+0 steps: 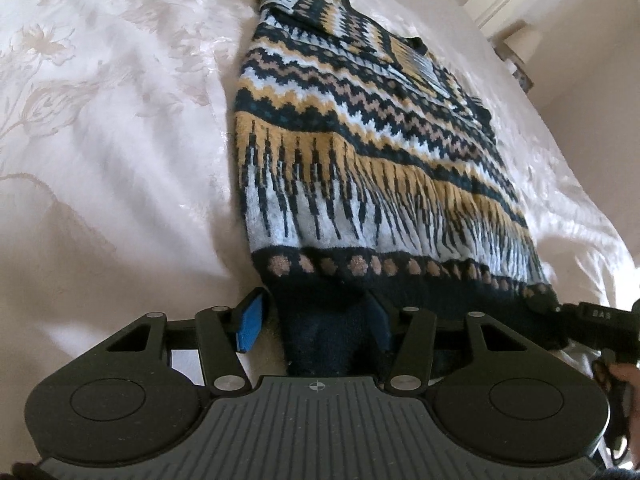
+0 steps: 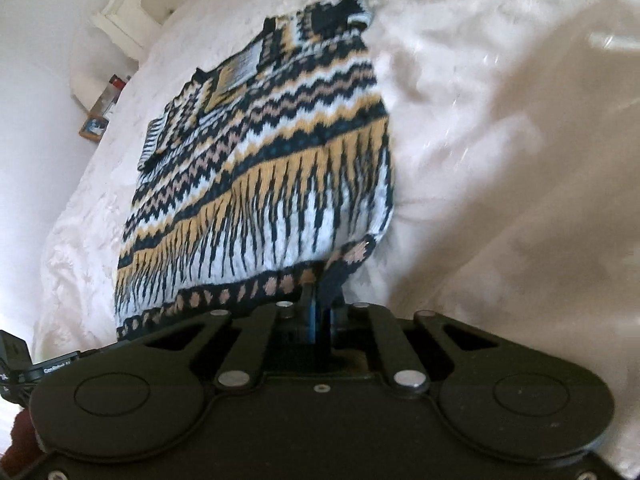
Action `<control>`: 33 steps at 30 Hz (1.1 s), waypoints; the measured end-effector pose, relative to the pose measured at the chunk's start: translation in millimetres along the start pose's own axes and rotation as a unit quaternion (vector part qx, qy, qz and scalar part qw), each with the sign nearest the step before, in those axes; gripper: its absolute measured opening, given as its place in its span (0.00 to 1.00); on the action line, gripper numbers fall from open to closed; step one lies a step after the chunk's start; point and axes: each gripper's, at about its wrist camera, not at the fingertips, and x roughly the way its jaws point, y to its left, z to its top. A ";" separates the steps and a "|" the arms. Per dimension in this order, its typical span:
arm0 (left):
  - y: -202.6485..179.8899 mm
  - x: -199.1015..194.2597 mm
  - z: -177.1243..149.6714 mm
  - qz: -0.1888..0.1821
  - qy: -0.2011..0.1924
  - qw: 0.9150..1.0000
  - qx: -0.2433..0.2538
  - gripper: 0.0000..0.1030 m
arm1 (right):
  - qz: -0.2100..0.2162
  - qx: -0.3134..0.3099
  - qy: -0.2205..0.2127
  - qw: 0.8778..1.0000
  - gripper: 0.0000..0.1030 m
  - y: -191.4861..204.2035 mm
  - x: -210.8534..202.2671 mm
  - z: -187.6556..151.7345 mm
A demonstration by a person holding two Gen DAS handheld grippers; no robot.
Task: Fold small clothes
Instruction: 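Close both grippers on the black ribbed hem, then lift the hem with both grippers and carry it toward the collar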
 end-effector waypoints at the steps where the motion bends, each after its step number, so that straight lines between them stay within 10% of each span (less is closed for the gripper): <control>1: 0.3 -0.8 0.0 -0.001 -0.001 1.000 -0.002 0.50 | -0.001 0.000 0.000 1.000 0.10 -0.8 -0.2 -0.7; 12: 10.2 6.8 -2.2 -0.045 0.025 0.998 -0.038 0.06 | 0.015 0.001 0.045 0.999 0.23 -2.4 13.4 -0.1; 16: 6.0 -2.3 -1.6 -0.052 -0.002 0.998 -0.030 0.05 | 0.020 0.008 0.050 0.999 0.27 -3.3 16.7 0.2; 18: 2.2 -10.2 1.8 -0.059 -0.027 0.998 -0.022 0.05 | 0.030 0.006 0.044 0.999 0.12 -3.0 14.7 0.2; 33: -36.9 -51.7 89.3 -0.094 -0.196 0.975 0.049 0.06 | 0.124 -0.033 -0.136 0.982 0.12 26.3 -18.1 71.5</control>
